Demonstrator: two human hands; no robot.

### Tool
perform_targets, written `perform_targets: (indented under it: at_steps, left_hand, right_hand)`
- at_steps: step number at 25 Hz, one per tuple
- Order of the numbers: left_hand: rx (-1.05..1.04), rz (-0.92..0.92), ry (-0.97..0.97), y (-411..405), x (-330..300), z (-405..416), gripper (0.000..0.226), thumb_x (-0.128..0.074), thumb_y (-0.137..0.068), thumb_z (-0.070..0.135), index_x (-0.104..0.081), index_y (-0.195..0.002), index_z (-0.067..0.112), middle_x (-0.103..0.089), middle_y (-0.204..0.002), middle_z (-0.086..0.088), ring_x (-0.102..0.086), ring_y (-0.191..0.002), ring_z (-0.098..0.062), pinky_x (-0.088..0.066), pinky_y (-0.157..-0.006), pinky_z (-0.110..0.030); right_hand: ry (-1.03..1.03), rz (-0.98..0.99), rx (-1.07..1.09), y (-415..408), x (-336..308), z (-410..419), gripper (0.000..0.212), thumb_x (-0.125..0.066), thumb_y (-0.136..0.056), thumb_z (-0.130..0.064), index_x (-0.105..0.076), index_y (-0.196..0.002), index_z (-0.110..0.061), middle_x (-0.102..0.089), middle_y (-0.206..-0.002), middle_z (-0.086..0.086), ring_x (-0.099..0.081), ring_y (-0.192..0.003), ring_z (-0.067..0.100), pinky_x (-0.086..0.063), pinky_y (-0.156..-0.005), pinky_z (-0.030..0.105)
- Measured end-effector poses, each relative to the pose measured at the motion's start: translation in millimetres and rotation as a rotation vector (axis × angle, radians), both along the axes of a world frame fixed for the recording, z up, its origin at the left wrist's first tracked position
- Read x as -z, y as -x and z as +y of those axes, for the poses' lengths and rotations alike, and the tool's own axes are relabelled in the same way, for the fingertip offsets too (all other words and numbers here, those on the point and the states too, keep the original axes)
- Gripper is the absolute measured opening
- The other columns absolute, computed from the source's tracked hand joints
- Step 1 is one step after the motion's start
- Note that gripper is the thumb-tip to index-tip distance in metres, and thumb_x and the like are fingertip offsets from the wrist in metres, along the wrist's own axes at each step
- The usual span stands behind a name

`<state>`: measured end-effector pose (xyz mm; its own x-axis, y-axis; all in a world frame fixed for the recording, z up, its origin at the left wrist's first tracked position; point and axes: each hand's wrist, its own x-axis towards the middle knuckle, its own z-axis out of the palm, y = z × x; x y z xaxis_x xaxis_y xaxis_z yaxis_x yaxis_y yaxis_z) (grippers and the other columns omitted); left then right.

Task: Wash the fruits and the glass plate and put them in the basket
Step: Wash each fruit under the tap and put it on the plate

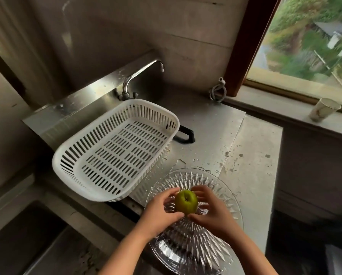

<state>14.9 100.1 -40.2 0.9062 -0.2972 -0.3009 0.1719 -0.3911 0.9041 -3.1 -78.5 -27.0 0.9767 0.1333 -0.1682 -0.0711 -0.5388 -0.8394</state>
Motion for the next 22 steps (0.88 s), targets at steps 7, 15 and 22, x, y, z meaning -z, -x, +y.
perform_targets:
  at_steps: [7, 15, 22]
  left_hand:
    - [-0.053, 0.005, 0.034, 11, -22, 14, 0.061, -0.074, -0.072, 0.015, -0.046, -0.119, 0.042, -0.055, -0.119, 0.014, -0.053, -0.106, 0.005, -0.046, -0.067, -0.001]
    - [-0.429, -0.093, 0.192, 70, -89, 115, 0.048, -0.070, -0.077, 0.013, -0.052, -0.117, 0.034, -0.063, -0.113, 0.006, -0.065, -0.099, -0.006, -0.052, -0.076, -0.013]
    - [-1.044, -0.158, 0.078, 247, -99, 258, 0.039, -0.062, -0.083, 0.010, -0.053, -0.118, 0.026, -0.064, -0.108, 0.006, -0.065, -0.089, 0.001, -0.049, -0.077, -0.013]
  right_hand:
    - [-0.004, -0.021, -0.016, 5, -26, -3, 0.068, -0.082, -0.062, -0.017, -0.044, -0.114, -0.041, -0.054, -0.117, -0.015, -0.054, -0.105, 0.000, -0.047, -0.090, 0.024]
    - [-0.026, -0.220, -0.310, 5, -99, 90, 0.068, -0.079, -0.068, -0.019, -0.044, -0.120, -0.044, -0.057, -0.116, -0.016, -0.056, -0.104, -0.002, -0.046, -0.085, 0.015]
    - [-0.024, -0.217, -0.939, 76, -108, 302, 0.058, -0.077, -0.070, -0.011, -0.048, -0.110, -0.042, -0.061, -0.109, -0.009, -0.062, -0.091, 0.000, -0.046, -0.079, 0.007]
